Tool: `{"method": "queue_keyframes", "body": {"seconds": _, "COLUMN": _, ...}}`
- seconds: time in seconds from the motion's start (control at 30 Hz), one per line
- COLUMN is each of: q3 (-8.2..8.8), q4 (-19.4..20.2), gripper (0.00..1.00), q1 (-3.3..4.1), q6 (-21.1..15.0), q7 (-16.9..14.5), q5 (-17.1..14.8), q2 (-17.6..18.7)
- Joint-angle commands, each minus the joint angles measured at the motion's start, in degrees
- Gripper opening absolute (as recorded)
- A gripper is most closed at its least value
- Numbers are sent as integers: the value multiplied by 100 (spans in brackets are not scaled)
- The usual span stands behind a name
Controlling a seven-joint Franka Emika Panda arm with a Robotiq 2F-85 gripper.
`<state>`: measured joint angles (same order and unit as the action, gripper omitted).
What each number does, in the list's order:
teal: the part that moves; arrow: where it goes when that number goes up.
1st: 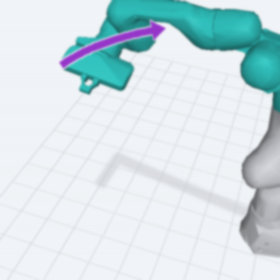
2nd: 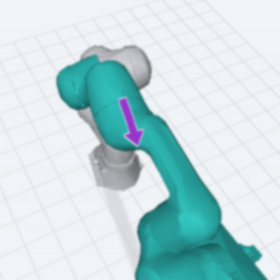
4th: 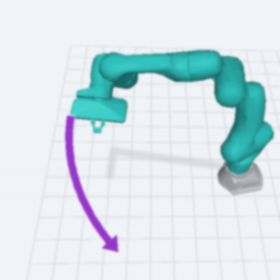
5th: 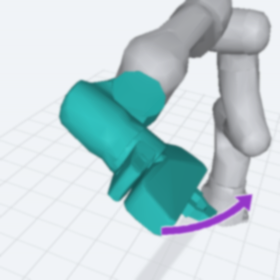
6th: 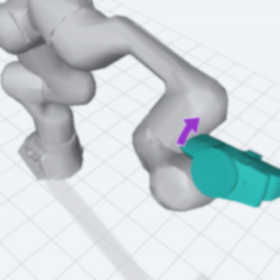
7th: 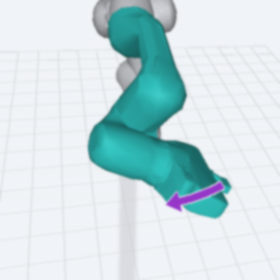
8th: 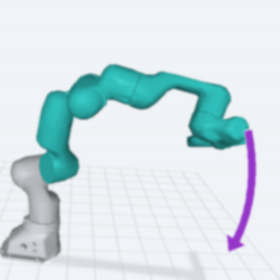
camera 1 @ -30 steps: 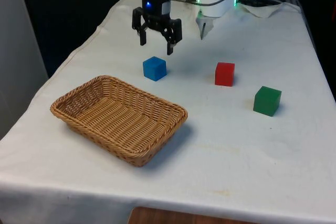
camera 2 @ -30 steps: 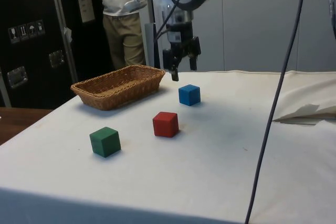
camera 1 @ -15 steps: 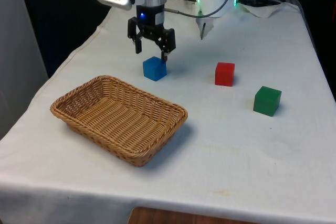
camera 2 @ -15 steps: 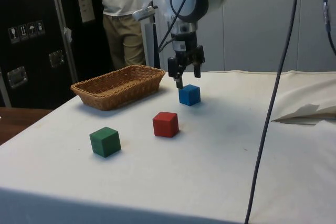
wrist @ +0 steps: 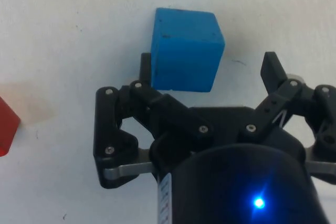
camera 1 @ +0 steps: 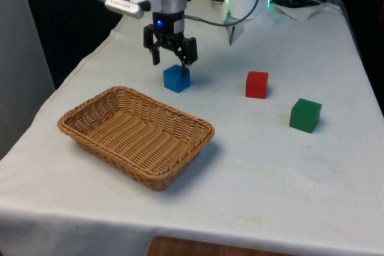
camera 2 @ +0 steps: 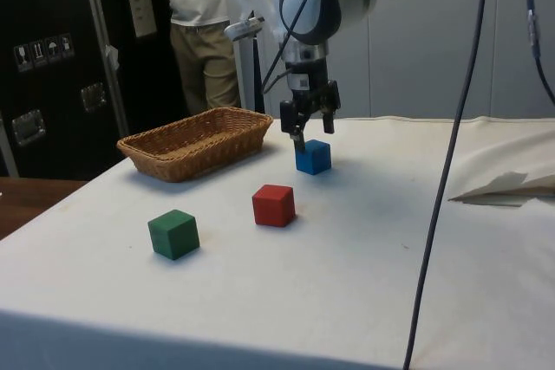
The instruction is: Pick up the blue cube and place it into the basket.
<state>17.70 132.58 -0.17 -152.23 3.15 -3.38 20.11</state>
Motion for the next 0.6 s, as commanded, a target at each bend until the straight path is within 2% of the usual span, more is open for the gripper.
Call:
{"method": "queue_keyframes", "body": {"seconds": 0.0, "q3": -29, "q4": 0, "gripper": 100, "q1": -17, "q6": -23, "q7": -23, "q5": -46, "q2": 0}}
{"method": "queue_keyframes", "body": {"seconds": 0.1, "q3": 0, "q4": 0, "gripper": 100, "q1": 6, "q6": 0, "q7": 0, "q5": 0, "q2": 6}}
{"method": "queue_keyframes", "body": {"seconds": 0.37, "q3": -69, "q4": -109, "gripper": 100, "q1": 17, "q6": -23, "q7": 86, "q5": -63, "q2": 160}}
{"method": "queue_keyframes", "body": {"seconds": 0.4, "q3": -29, "q4": -80, "gripper": 100, "q1": 34, "q6": 0, "q7": 97, "q5": 0, "q2": 126}}
{"method": "queue_keyframes", "body": {"seconds": 0.57, "q3": -115, "q4": -206, "gripper": 100, "q1": 6, "q6": -29, "q7": 149, "q5": -92, "q2": 298}}
